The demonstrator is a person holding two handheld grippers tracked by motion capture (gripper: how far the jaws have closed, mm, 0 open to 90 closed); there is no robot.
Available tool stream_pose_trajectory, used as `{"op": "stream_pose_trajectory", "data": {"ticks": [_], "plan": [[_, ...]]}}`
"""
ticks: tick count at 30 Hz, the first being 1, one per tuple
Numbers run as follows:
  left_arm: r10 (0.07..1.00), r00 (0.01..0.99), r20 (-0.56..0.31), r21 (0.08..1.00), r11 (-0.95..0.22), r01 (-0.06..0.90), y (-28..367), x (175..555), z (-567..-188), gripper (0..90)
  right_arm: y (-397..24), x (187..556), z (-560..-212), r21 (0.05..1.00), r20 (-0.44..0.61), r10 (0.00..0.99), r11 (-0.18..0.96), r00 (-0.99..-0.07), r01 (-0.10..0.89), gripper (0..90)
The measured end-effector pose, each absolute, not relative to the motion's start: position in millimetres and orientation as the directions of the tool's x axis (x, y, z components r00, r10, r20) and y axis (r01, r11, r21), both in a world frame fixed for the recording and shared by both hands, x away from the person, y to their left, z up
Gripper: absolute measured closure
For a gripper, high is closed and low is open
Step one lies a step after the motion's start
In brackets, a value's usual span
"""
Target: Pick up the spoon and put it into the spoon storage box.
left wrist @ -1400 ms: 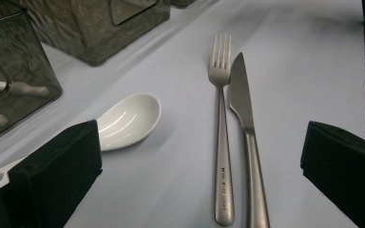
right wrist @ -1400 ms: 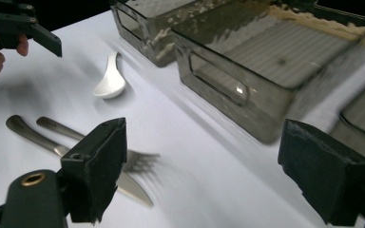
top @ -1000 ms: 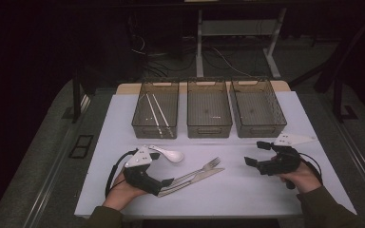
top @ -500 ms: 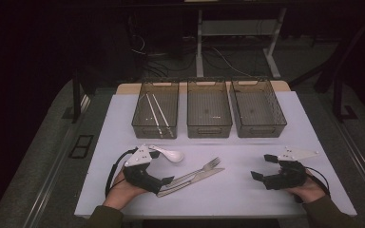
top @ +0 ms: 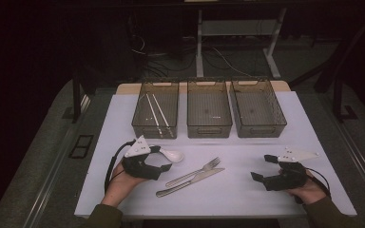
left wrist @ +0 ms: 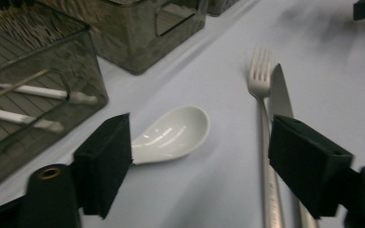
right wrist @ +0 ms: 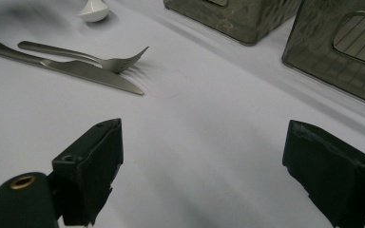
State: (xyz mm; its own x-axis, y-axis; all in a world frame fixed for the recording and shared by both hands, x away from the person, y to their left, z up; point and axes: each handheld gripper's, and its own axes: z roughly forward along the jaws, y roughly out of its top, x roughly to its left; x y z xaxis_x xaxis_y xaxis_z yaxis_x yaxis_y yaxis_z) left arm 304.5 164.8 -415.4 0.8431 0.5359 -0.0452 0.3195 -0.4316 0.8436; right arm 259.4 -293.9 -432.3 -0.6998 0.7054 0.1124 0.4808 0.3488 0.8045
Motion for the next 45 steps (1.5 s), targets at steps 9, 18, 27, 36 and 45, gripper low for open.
{"op": "stream_pose_trajectory", "data": {"ticks": [9, 18, 27, 36, 45], "plan": [[0.574, 0.818, -0.023, 0.830, -0.445, 0.336, 166.2, 334.7, -417.9, 48.8, -293.8, 259.3, -432.3, 0.797, 0.110, 0.714, 0.351, -0.691, 0.491, 13.3], [0.606, 0.795, -0.020, 0.798, -0.470, 0.378, 170.8, 358.0, -425.2, 74.2, -293.8, 259.8, -432.6, 0.794, 0.105, 0.718, 0.356, -0.688, 0.492, 13.3], [0.630, 0.776, -0.014, 0.753, -0.504, 0.423, 176.1, 372.8, -434.0, 88.7, -294.6, 259.9, -431.7, 0.799, 0.101, 0.718, 0.354, -0.689, 0.486, 13.4], [0.645, 0.764, 0.014, 0.722, -0.535, 0.439, 176.4, 376.1, -439.8, 88.7, -294.8, 260.2, -431.1, 0.800, 0.102, 0.721, 0.350, -0.686, 0.487, 13.5], [0.657, 0.754, 0.002, 0.707, -0.534, 0.463, 182.2, 376.4, -441.0, 88.8, -295.6, 260.4, -430.5, 0.802, 0.100, 0.722, 0.348, -0.684, 0.485, 13.5]]}}
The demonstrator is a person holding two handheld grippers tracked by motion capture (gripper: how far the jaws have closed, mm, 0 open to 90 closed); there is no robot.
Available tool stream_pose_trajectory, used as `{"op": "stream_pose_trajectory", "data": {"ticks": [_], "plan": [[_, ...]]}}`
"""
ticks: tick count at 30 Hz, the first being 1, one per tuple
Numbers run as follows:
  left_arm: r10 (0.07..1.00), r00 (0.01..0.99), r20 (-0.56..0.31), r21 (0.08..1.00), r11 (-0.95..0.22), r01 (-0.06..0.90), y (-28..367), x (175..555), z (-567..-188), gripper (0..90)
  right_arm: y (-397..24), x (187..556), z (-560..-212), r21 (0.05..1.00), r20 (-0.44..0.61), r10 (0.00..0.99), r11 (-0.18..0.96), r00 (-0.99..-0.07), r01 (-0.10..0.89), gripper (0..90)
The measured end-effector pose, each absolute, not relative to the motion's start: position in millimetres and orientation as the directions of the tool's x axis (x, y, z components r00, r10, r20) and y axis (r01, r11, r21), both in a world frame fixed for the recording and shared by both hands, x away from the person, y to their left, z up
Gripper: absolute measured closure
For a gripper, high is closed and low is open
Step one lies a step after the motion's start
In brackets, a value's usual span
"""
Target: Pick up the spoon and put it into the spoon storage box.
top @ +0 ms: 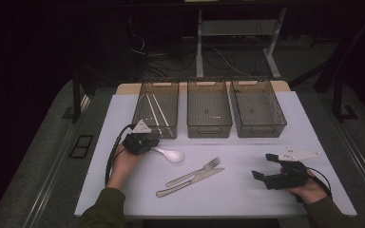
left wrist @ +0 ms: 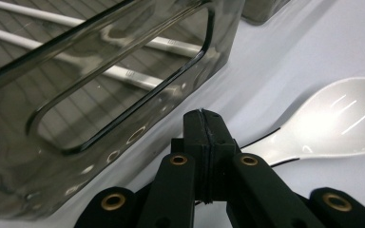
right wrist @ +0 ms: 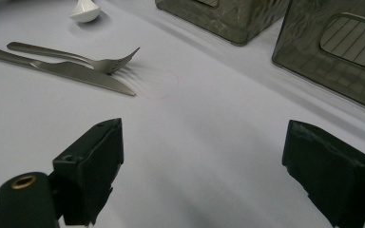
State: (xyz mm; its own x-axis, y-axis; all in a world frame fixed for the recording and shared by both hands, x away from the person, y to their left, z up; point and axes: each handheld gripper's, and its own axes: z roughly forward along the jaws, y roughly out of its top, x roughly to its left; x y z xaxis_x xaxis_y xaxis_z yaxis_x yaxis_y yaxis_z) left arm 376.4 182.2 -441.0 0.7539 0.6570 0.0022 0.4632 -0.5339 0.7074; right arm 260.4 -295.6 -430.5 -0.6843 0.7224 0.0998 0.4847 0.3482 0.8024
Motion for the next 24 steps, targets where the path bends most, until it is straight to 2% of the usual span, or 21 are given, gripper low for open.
{"op": "stream_pose_trajectory", "data": {"ticks": [24], "plan": [[0.625, 0.780, -0.018, 0.659, -0.579, 0.480, 184.2, 356.4, -439.6, 88.8, -295.7, 259.5, -429.1, 0.807, 0.103, 0.721, 0.342, -0.685, 0.482, 13.6]]}}
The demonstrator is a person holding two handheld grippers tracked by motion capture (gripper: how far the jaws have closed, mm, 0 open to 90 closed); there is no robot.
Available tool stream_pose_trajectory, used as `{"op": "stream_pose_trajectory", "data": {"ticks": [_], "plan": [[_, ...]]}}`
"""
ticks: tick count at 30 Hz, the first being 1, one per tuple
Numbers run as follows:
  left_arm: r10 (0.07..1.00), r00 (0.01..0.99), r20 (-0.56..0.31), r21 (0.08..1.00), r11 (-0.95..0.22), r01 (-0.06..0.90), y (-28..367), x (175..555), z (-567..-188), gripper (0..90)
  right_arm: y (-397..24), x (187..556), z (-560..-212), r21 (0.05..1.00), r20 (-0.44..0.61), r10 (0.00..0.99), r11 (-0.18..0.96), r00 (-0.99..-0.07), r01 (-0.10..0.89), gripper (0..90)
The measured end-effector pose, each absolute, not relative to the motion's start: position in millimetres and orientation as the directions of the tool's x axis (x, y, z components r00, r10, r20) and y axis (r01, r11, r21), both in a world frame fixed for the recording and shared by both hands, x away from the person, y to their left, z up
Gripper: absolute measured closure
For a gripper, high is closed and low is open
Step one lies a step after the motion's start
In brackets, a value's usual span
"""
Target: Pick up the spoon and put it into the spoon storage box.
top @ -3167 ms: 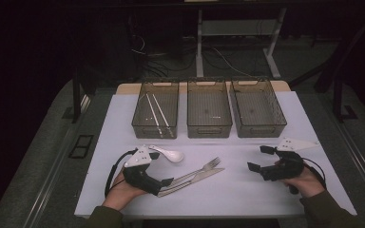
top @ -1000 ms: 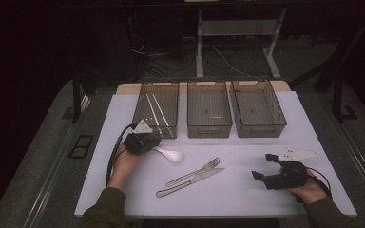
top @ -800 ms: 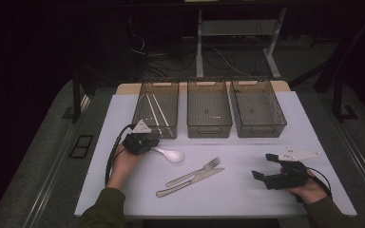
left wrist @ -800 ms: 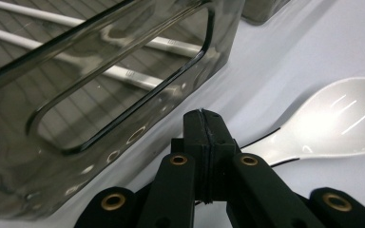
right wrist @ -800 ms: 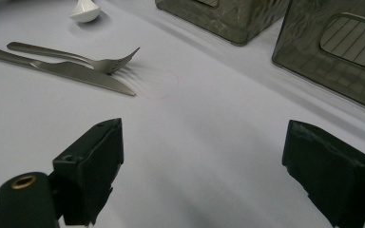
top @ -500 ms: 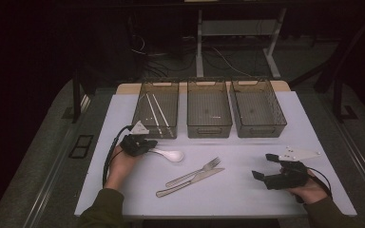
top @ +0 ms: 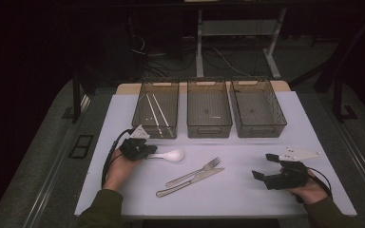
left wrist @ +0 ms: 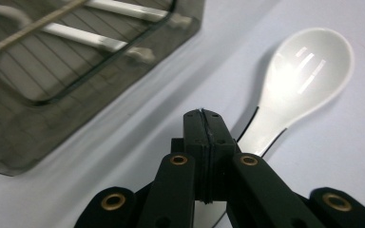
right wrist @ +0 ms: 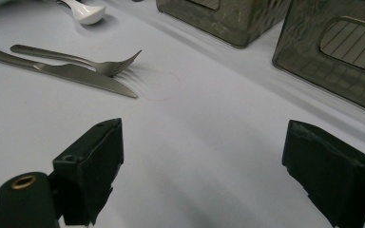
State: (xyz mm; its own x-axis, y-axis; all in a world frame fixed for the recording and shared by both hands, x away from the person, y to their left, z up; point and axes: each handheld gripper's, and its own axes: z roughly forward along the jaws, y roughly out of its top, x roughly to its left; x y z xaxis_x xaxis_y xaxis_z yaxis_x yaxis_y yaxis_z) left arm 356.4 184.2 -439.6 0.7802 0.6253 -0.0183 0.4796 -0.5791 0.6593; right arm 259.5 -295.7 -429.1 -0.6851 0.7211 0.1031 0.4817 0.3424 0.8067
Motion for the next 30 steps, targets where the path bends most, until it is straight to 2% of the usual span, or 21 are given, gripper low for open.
{"op": "stream_pose_trajectory", "data": {"ticks": [13, 17, 20, 24, 30], "plan": [[0.603, 0.796, -0.054, 0.635, -0.594, 0.493, 181.5, 342.0, -438.7, 88.8, -296.0, 259.2, -428.7, 0.807, 0.102, 0.724, 0.341, -0.682, 0.482, 13.5], [0.614, 0.787, -0.065, 0.682, -0.548, 0.484, 185.2, 342.1, -433.2, 85.9, -295.9, 259.1, -428.5, 0.808, 0.101, 0.724, 0.340, -0.682, 0.481, 13.5], [0.609, 0.791, -0.068, 0.713, -0.524, 0.465, 185.5, 342.1, -427.7, 80.1, -296.1, 259.4, -428.6, 0.809, 0.102, 0.724, 0.339, -0.683, 0.480, 13.5], [0.603, 0.793, -0.085, 0.756, -0.480, 0.446, 181.0, 342.0, -421.8, 67.6, -296.0, 259.5, -428.7, 0.808, 0.103, 0.725, 0.338, -0.681, 0.482, 13.5], [0.582, 0.802, -0.131, 0.774, -0.446, 0.450, 169.0, 345.0, -422.4, 51.0, -295.9, 259.8, -428.9, 0.808, 0.103, 0.724, 0.339, -0.682, 0.482, 13.6]]}}
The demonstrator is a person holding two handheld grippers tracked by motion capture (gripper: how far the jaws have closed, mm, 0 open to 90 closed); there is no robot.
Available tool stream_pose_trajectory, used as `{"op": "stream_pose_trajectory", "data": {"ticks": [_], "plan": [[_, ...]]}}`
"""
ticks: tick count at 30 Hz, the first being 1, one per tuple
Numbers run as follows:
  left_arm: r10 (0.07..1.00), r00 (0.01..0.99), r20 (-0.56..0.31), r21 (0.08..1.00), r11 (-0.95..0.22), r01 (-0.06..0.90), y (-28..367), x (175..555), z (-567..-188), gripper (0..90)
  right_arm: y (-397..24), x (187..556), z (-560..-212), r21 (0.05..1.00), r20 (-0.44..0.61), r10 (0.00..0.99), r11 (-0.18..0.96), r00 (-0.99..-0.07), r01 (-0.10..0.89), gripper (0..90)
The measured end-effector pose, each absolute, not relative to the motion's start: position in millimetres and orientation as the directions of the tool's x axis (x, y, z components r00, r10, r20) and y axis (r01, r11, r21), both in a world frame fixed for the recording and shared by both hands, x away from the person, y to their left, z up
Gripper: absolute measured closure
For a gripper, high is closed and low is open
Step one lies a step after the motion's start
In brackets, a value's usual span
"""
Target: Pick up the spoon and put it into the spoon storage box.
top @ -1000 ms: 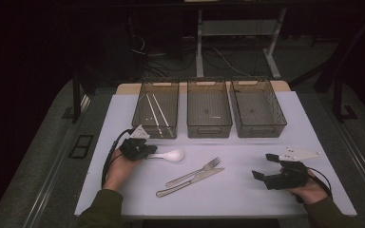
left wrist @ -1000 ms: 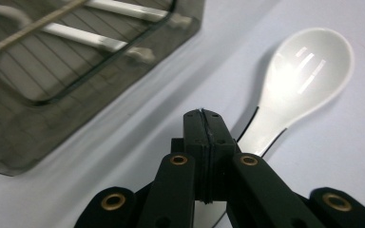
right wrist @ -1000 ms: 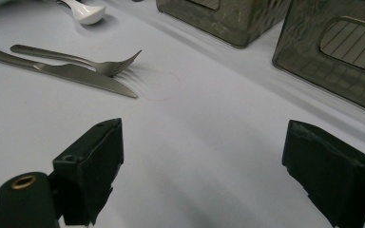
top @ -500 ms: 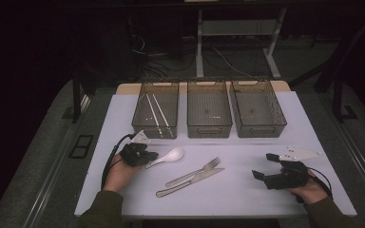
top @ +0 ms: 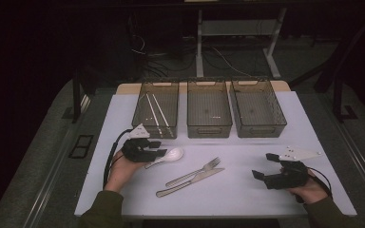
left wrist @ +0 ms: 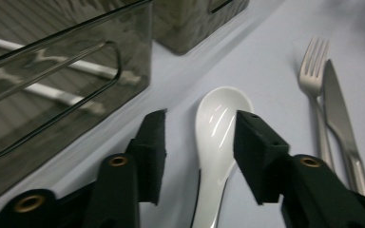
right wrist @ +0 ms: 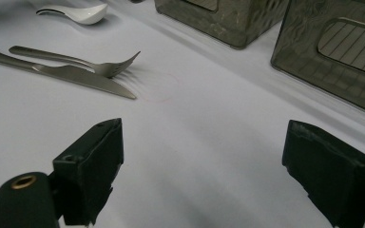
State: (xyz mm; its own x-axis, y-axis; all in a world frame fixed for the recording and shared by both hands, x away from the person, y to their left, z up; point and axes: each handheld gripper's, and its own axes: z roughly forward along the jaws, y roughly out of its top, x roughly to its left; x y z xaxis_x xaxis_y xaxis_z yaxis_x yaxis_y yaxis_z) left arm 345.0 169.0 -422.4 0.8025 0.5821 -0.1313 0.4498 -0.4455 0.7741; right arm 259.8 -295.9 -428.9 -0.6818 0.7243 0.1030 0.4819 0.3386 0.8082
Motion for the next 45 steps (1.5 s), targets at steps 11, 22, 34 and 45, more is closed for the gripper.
{"op": "stream_pose_trajectory", "data": {"ticks": [11, 22, 34, 45], "plan": [[0.560, 0.814, -0.152, 0.747, -0.475, 0.466, 147.2, 353.9, -432.3, 46.7, -296.4, 260.2, -429.0, 0.808, 0.102, 0.724, 0.340, -0.682, 0.481, 13.5], [0.558, 0.816, -0.153, 0.714, -0.508, 0.482, 142.5, 356.4, -440.1, 48.0, -296.3, 260.1, -429.1, 0.808, 0.102, 0.724, 0.340, -0.682, 0.481, 13.6], [0.547, 0.823, -0.155, 0.693, -0.533, 0.486, 141.2, 356.4, -443.0, 50.3, -296.7, 260.2, -429.0, 0.808, 0.101, 0.724, 0.340, -0.682, 0.481, 13.6], [0.523, 0.843, -0.126, 0.673, -0.579, 0.460, 136.1, 351.4, -444.2, 54.2, -297.1, 260.0, -428.7, 0.809, 0.102, 0.725, 0.338, -0.681, 0.481, 13.5]]}}
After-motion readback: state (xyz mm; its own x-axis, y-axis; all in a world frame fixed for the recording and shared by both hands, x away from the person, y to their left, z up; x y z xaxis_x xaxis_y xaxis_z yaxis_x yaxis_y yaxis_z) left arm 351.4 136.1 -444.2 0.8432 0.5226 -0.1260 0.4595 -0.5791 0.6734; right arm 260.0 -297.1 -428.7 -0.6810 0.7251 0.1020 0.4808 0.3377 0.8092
